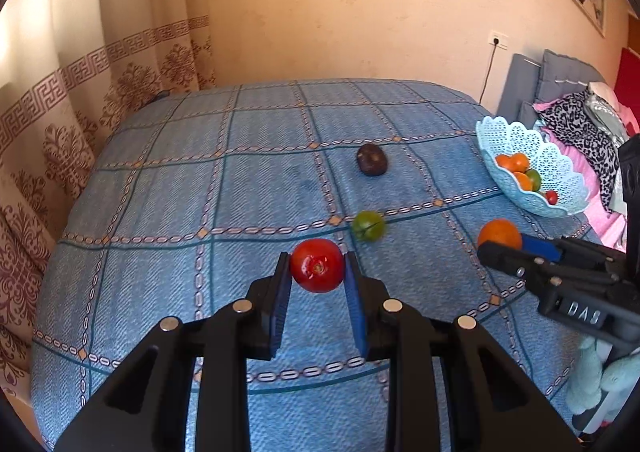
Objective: Organize fruits
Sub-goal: 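Grasp the large orange with the right gripper while the left gripper lifts the red tomato, then carry the orange with the right gripper while the left gripper carries the red tomato over the basket, then open the left gripper over the basket while the right gripper releases the orange there, then grasp the small green tomato with the left gripper while the right gripper approaches the brown fruit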
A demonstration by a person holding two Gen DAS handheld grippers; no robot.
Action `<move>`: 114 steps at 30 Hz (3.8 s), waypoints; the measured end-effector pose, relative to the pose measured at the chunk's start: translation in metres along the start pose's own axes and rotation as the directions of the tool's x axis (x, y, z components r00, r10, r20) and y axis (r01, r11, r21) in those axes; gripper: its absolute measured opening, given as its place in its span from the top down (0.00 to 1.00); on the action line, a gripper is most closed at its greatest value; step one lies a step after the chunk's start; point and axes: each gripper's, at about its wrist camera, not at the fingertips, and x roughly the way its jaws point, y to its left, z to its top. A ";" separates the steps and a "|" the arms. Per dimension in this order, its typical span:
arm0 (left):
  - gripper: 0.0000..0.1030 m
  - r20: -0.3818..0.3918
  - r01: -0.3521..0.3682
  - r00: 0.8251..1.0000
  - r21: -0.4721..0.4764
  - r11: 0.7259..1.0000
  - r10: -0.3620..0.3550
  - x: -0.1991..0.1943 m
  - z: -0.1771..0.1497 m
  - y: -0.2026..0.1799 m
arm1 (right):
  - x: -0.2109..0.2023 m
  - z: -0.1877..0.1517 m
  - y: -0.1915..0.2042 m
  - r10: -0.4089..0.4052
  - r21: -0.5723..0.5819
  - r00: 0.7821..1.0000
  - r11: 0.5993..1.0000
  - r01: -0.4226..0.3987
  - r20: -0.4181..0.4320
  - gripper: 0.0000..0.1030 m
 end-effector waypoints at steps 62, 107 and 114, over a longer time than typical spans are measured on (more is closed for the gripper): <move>0.74 -0.045 0.237 0.971 0.285 0.929 -0.234 0.055 0.071 -0.211 | -0.118 0.007 -0.175 -0.306 0.354 0.918 0.912 0.207 0.251 0.42; 0.13 0.003 0.105 0.994 0.067 0.992 -0.105 0.054 0.099 -0.119 | -0.109 0.005 -0.155 -0.264 0.312 0.933 0.933 0.182 0.246 0.42; 0.13 0.031 0.048 0.998 0.011 0.999 -0.048 0.044 0.100 -0.077 | -0.106 0.005 -0.142 -0.240 0.277 0.939 0.946 0.169 0.246 0.42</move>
